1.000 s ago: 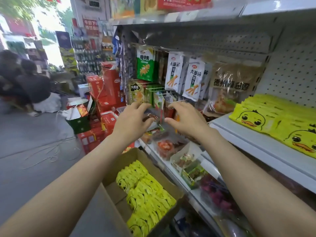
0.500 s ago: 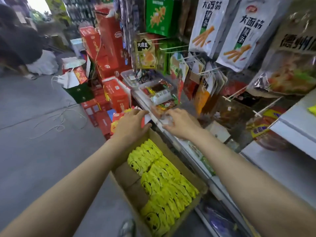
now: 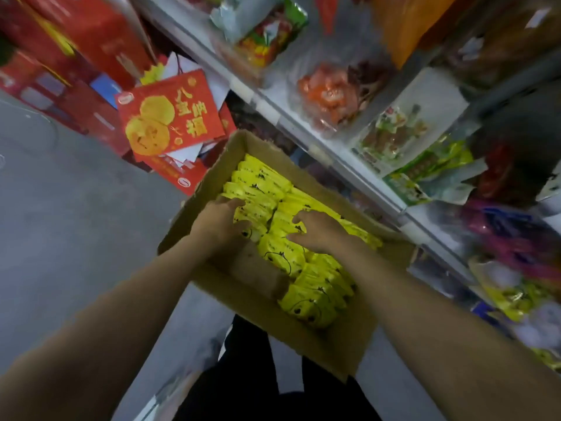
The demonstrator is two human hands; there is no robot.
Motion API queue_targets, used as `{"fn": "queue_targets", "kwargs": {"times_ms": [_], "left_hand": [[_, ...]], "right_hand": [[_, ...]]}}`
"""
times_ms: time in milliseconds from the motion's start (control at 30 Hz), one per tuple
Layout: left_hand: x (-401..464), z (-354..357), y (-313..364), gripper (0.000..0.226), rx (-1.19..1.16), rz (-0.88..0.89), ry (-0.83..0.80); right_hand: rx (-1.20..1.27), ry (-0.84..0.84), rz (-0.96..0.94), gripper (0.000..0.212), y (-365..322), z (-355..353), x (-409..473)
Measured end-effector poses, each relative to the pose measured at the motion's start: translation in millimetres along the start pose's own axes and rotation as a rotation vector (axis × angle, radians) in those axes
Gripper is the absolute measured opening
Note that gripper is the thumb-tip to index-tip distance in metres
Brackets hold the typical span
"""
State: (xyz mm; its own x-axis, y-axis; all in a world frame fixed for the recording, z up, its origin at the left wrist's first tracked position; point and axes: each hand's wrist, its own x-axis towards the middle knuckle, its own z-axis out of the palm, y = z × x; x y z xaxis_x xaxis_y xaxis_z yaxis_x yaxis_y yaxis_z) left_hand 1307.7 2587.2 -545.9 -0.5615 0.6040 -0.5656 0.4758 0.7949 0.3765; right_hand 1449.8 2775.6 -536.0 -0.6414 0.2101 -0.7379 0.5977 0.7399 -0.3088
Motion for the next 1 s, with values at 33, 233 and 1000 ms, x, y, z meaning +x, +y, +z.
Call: {"fn": "queue_targets", "kwargs": {"times_ms": [33,233,1000], "left_hand": [[9.3,10.2,-10.6,0.057,0.000,-0.002,-0.035],[50.6,54.8,-48.8,0.064,0.033,-0.023,-0.133],[80.5,73.7,-68.7,0.019,0.024,-0.004,-0.094]], "right_hand": [[0.030,-0.047,0.028,0.055,4.3,14.9,8.9],[0.140,-0.105,0.183,0.066,23.8,85.4,44.2],[0.440,0.149,0.330,0.019,23.6,147.5,75.8]]}}
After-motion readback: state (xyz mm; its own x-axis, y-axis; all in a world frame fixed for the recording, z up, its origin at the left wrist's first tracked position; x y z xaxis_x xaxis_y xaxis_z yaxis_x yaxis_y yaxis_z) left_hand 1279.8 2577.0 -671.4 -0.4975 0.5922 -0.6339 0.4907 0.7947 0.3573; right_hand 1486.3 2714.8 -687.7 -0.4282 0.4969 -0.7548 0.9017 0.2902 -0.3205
